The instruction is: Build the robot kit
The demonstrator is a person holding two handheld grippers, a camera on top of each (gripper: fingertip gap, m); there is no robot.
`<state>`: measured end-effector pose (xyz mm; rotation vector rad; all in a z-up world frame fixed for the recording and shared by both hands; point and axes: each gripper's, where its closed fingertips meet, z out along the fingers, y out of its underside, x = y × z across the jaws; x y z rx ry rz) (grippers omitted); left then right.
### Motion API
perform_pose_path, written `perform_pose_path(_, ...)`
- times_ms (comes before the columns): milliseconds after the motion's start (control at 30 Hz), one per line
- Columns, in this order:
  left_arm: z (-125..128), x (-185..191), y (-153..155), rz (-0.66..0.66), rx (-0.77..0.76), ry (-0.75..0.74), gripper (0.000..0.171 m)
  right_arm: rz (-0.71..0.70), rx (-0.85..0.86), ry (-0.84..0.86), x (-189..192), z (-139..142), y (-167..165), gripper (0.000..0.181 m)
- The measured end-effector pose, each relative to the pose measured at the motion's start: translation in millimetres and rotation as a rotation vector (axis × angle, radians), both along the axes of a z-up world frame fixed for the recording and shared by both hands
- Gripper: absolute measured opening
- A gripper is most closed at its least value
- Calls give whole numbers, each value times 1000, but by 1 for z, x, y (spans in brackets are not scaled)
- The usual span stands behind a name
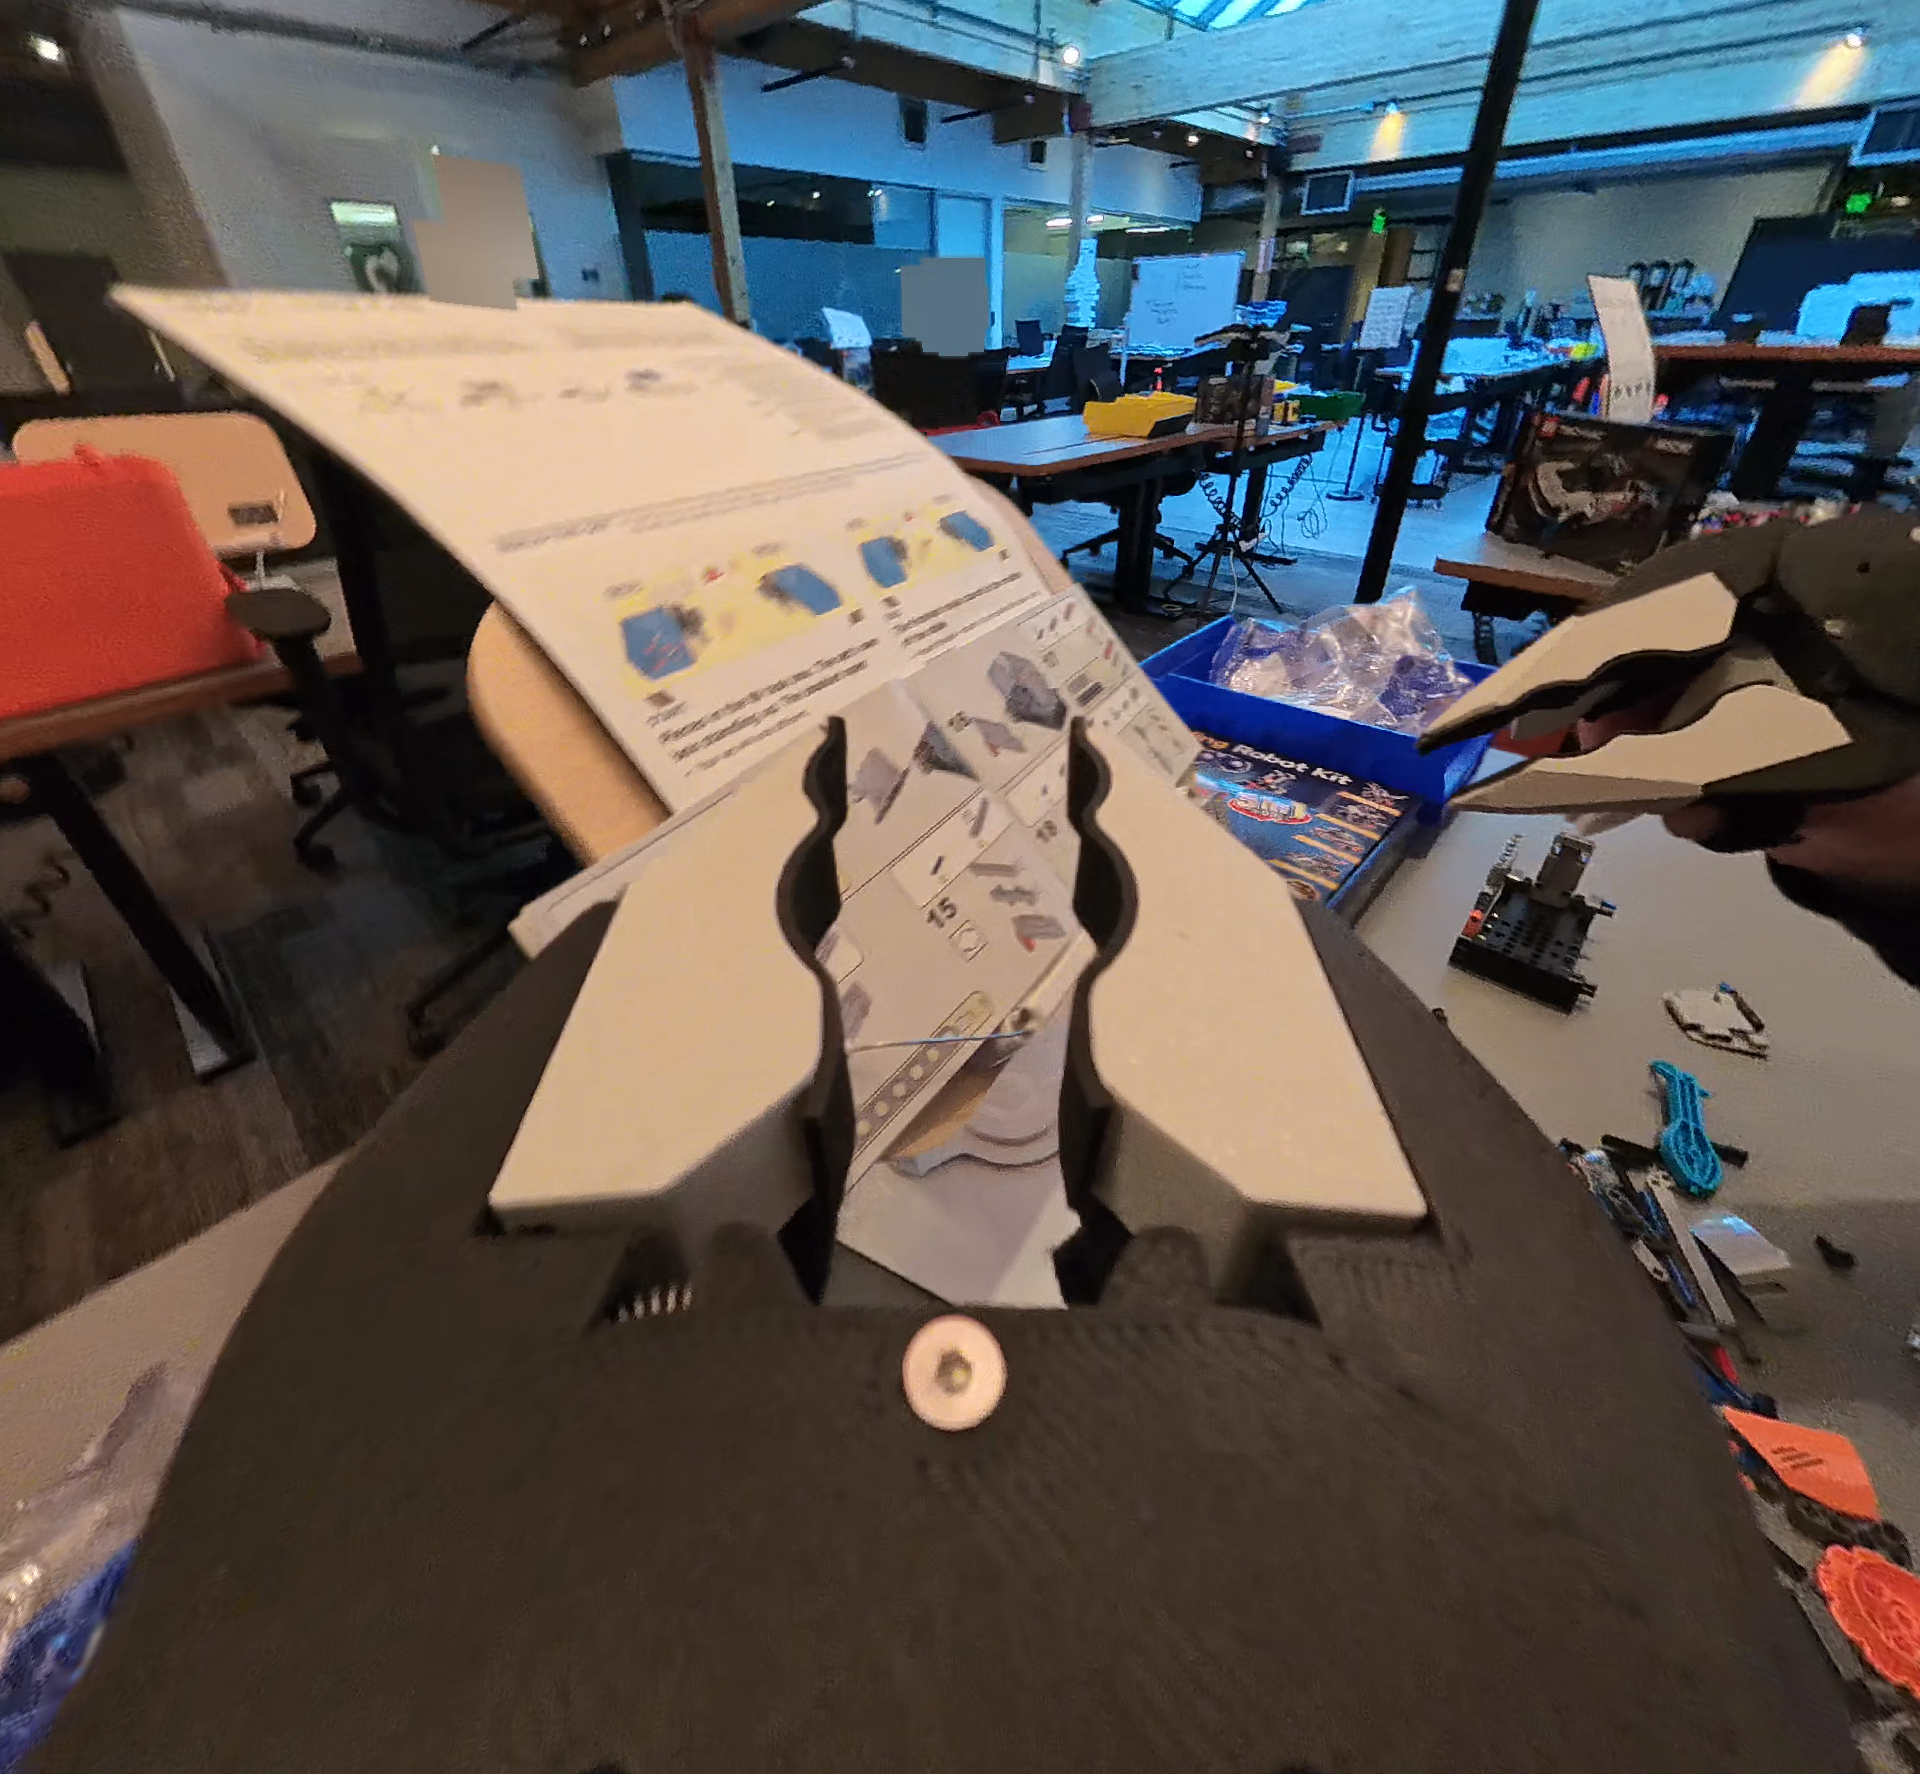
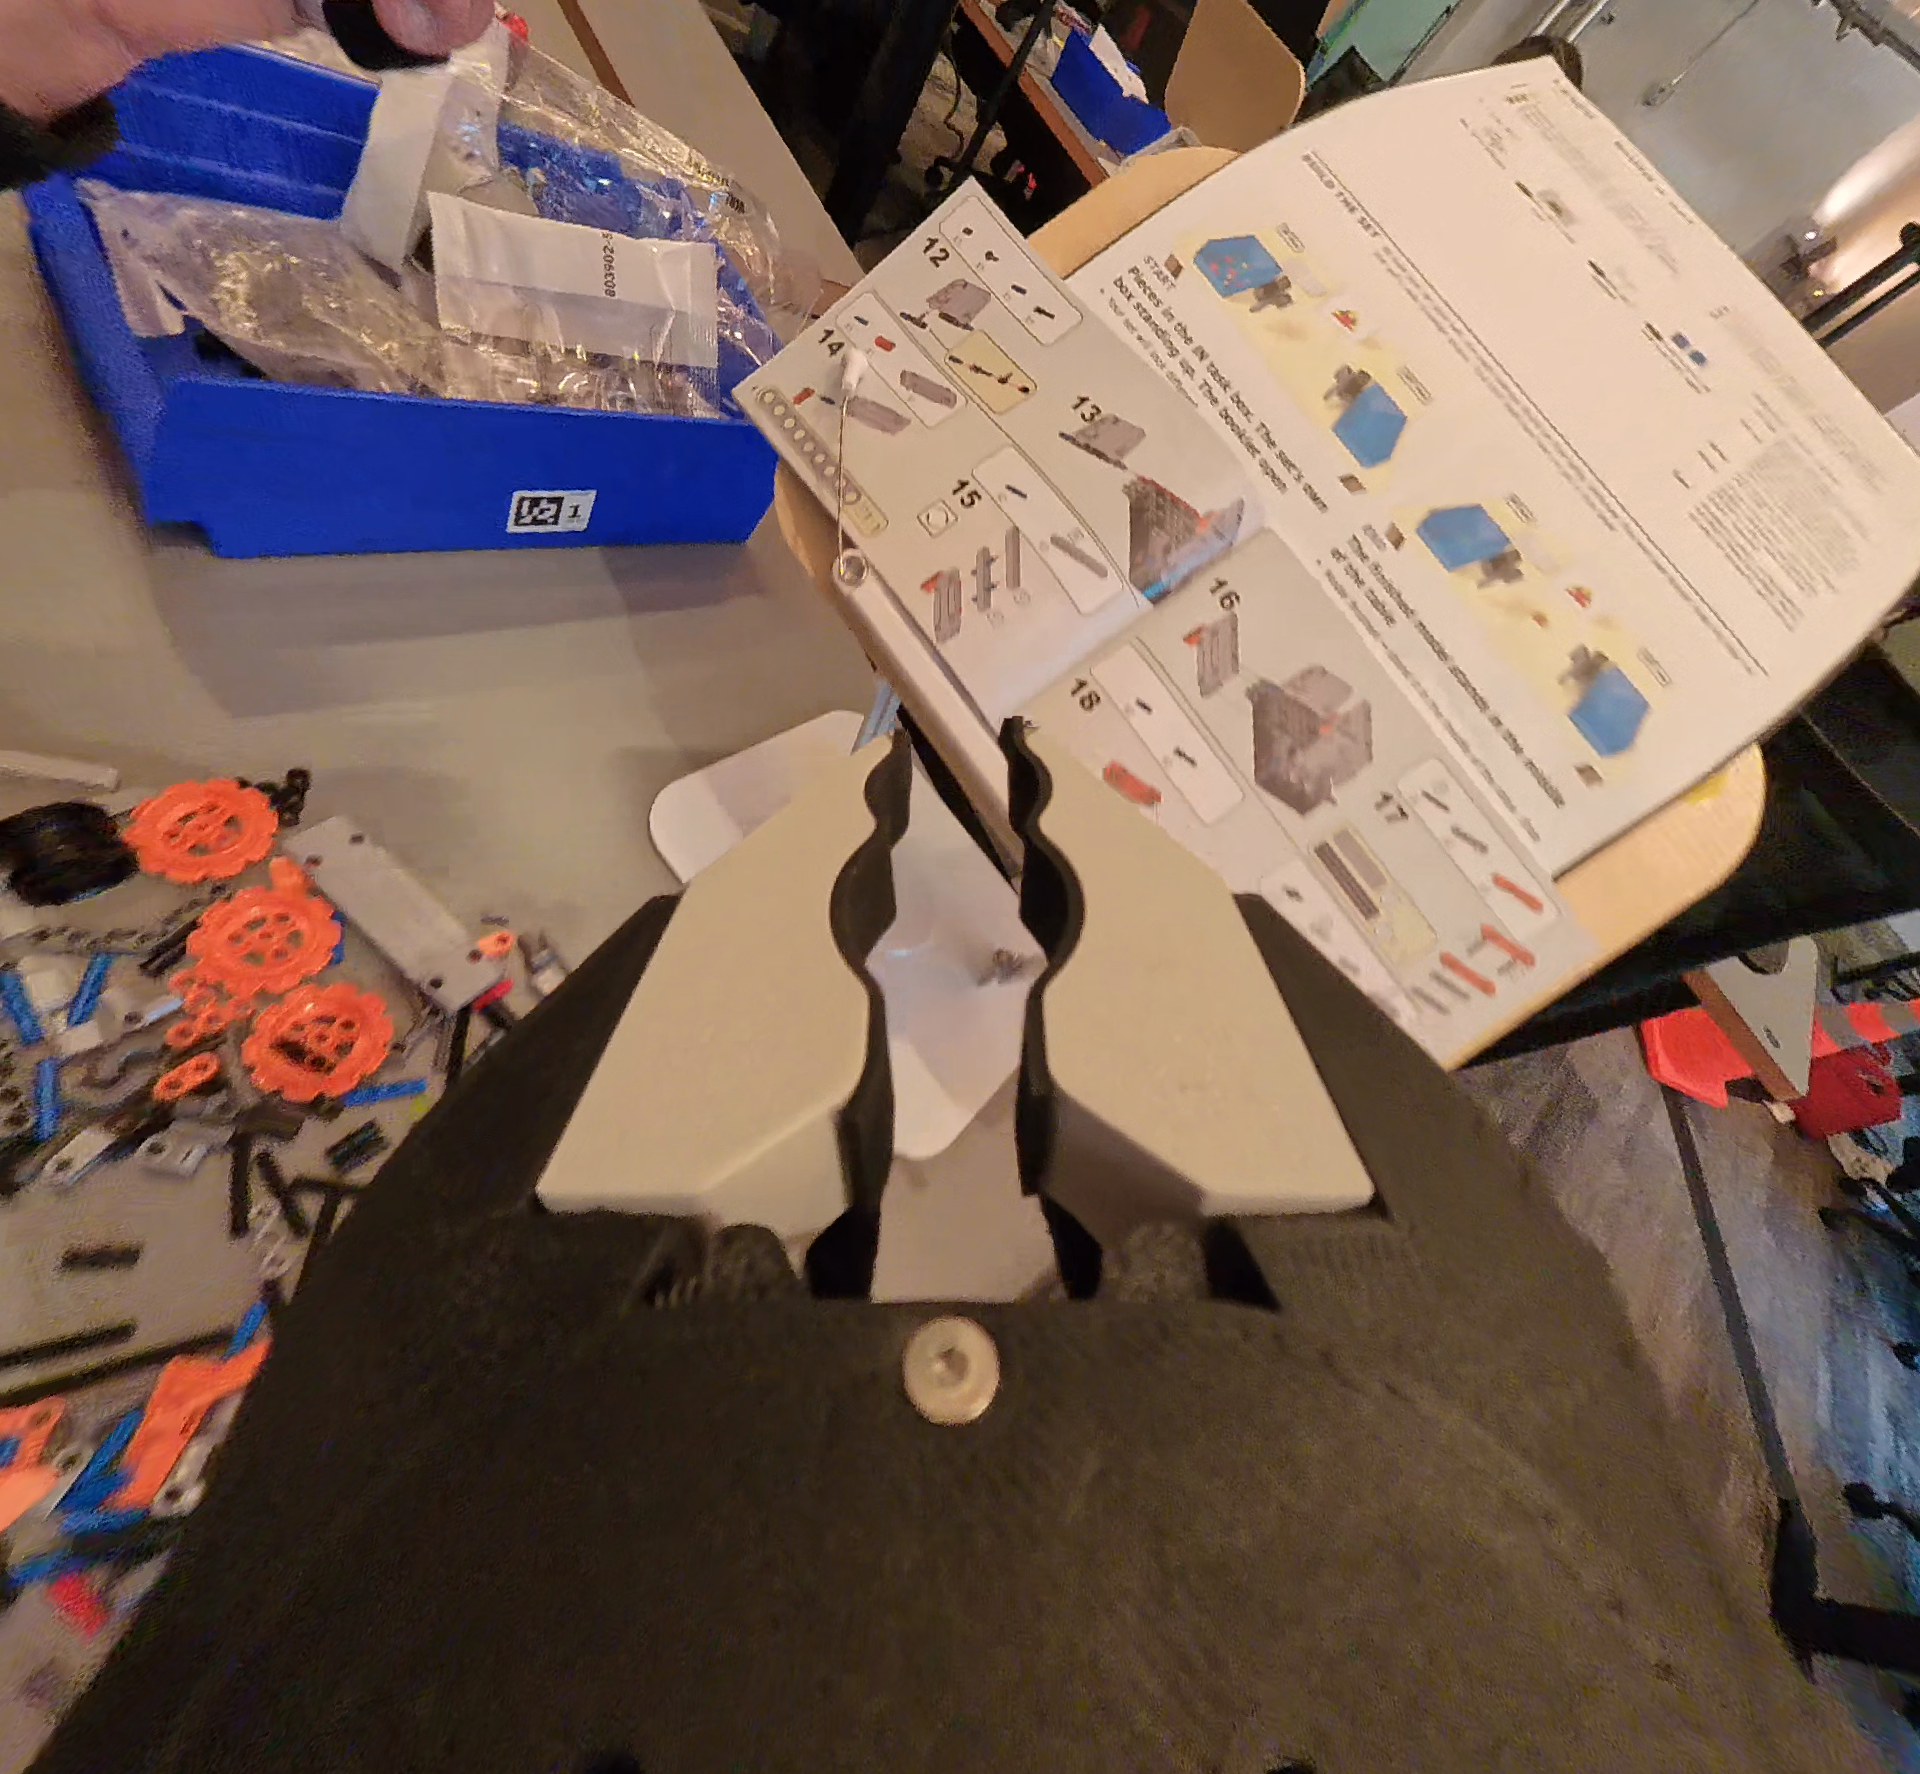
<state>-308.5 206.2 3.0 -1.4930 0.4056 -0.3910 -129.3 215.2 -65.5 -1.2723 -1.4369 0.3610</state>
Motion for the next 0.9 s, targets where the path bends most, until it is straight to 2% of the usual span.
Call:
perform_pose_path(133, 11, 30, -22, -62, 20, 104, 54, -44, 9, -3, 41, -4, -10, 15)
perform_pose_path(233, 16, 43, -40, -112, 34, 124, 67, -84, -1, 0, 68, -13, -17, 14)
perform_pose_path(400, 14, 54, -64, -177, 4, 74, 119, -147, -28, 13, 105, -29, -28, 14)
perform_pose_path(500, 9, 61, -72, -220, -12, 48, 157, -191, -44, 37, 128, -33, -33, 13)
perform_pose_path(633, 11, 75, -84, -285, 6, 33, 158, -272, -59, 62, 168, -34, -37, 14)
perform_pose_path(667, 10, 79, -89, -308, 6, 44, 148, -295, -66, 60, 180, -35, -38, 14)
perform_pose_path(733, 13, 78, -92, -278, 38, 58, 107, -341, -82, 49, 207, -39, -41, 15)
perform_pose_path(800, 9, 83, -96, -301, 29, 100, 80, -374, -115, 36, 233, -46, -46, 17)
perform_pose_path(867, 11, 88, -101, -313, 76, 133, 28, -417, -172, 5, 260, -60, -50, 18)
perform_pose_path(900, 13, 91, -104, -337, 85, 128, 8, -427, -210, -24, 271, -71, -53, 20)
